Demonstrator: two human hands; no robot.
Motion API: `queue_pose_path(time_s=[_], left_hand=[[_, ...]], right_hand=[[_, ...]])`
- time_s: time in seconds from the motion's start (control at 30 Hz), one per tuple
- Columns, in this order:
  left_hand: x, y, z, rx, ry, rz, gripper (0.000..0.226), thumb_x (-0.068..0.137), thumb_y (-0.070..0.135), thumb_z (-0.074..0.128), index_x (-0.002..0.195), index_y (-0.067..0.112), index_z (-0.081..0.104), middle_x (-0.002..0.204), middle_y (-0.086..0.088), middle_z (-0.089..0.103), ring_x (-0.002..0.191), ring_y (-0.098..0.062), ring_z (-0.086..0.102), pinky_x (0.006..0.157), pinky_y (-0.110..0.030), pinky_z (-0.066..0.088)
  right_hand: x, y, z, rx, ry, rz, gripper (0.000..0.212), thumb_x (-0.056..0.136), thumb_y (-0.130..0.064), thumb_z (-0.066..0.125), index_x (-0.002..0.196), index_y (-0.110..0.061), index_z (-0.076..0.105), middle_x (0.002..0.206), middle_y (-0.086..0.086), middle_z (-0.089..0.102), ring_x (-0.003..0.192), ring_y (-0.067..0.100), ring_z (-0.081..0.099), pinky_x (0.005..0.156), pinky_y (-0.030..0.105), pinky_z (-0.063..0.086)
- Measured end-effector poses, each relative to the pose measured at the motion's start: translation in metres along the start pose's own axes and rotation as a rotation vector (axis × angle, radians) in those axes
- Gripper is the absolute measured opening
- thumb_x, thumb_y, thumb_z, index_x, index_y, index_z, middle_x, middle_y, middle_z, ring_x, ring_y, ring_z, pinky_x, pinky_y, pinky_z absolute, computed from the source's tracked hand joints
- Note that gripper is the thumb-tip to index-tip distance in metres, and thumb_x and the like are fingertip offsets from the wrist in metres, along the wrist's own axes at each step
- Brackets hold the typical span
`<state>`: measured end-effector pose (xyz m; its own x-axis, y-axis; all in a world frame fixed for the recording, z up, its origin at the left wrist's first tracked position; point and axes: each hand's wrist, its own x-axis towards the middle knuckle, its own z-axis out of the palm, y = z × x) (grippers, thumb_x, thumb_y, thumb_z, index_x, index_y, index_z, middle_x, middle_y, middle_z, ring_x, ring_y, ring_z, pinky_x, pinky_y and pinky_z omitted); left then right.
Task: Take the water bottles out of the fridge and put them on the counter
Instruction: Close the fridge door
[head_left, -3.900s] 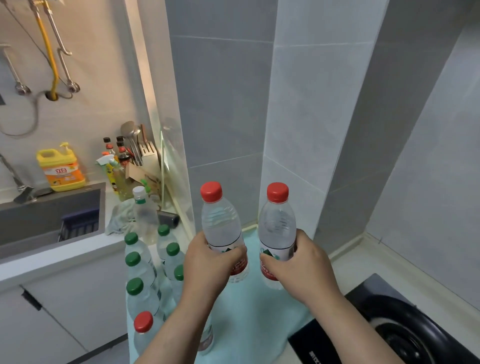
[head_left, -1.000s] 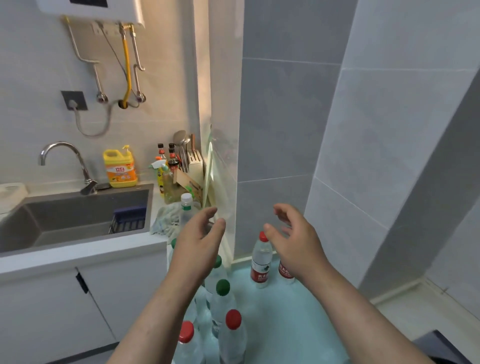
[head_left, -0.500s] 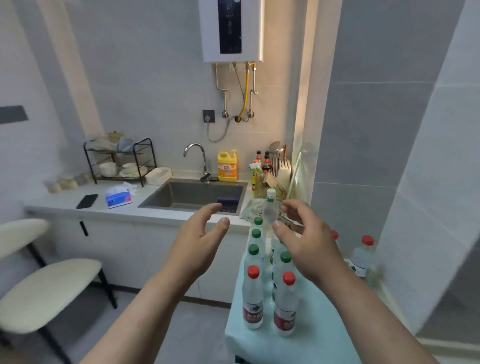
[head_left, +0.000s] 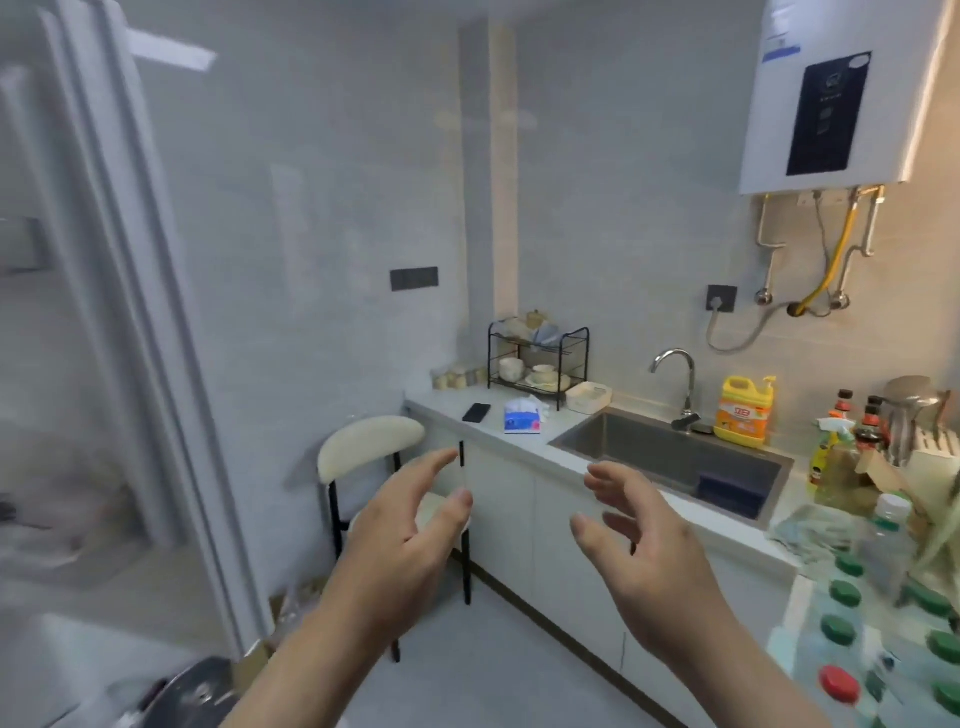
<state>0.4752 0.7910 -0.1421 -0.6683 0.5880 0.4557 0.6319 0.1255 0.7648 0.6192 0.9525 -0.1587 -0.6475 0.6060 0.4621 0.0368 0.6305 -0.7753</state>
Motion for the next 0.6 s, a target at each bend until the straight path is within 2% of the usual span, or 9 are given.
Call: queue_pose_path(time_s=[0.1,0.13,0.27,0.33,0.47,0.6], left_hand=[[-0.013,-0.017,-0.052,0.017,0.099,-0.051,0.035,0.080,0.052,0.047,0.114,0.058,0.046,0.117,0.045,0.040,0.104,0.031,0.039,0.091,-0.017,0.037],[-0.016,-0.023,-0.071,0.027,0.126,-0.070,0.033,0.080,0.053,0.046,0.112,0.060,0.044,0.116,0.047,0.037,0.101,0.034,0.037,0.089,-0.016,0.036],[-0.028,-0.040,-0.130,0.060,0.214,-0.094,0.032,0.080,0.053,0.048,0.110,0.059,0.045,0.116,0.045,0.039,0.111,0.018,0.044,0.096,-0.022,0.036],[-0.032,-0.046,-0.157,0.076,0.248,-0.102,0.032,0.080,0.053,0.048,0.112,0.057,0.047,0.116,0.042,0.042,0.111,0.020,0.043,0.098,-0.024,0.038],[-0.041,-0.054,-0.204,0.131,0.298,-0.119,0.053,0.076,0.066,0.045,0.126,0.049,0.045,0.132,0.023,0.048,0.128,0.000,0.042,0.108,-0.034,0.038],[-0.043,-0.054,-0.240,0.154,0.353,-0.115,0.059,0.081,0.054,0.046,0.138,0.037,0.046,0.134,0.018,0.045,0.128,-0.003,0.040,0.107,-0.035,0.038]], right_hand=[[0.011,-0.027,0.049,0.055,-0.107,-0.049,0.040,0.078,-0.051,0.056,0.117,-0.052,0.046,0.123,-0.028,0.053,0.116,-0.005,0.051,0.096,0.020,0.042],[0.014,-0.038,0.068,0.074,-0.137,-0.069,0.040,0.078,-0.051,0.056,0.116,-0.052,0.046,0.123,-0.029,0.054,0.116,-0.007,0.051,0.096,0.018,0.042],[0.022,-0.078,0.131,0.133,-0.230,-0.130,0.041,0.082,-0.045,0.060,0.122,-0.043,0.048,0.124,-0.022,0.056,0.114,-0.012,0.049,0.094,0.013,0.040],[0.024,-0.099,0.156,0.150,-0.252,-0.156,0.047,0.079,-0.048,0.058,0.126,-0.040,0.051,0.125,-0.020,0.057,0.116,-0.007,0.051,0.098,0.020,0.043],[0.026,-0.136,0.190,0.185,-0.288,-0.222,0.047,0.086,-0.043,0.062,0.131,-0.037,0.050,0.125,-0.019,0.055,0.118,0.001,0.052,0.100,0.027,0.045],[0.032,-0.164,0.209,0.197,-0.297,-0.273,0.045,0.089,-0.041,0.063,0.132,-0.036,0.050,0.126,-0.018,0.056,0.119,0.002,0.052,0.102,0.031,0.045]])
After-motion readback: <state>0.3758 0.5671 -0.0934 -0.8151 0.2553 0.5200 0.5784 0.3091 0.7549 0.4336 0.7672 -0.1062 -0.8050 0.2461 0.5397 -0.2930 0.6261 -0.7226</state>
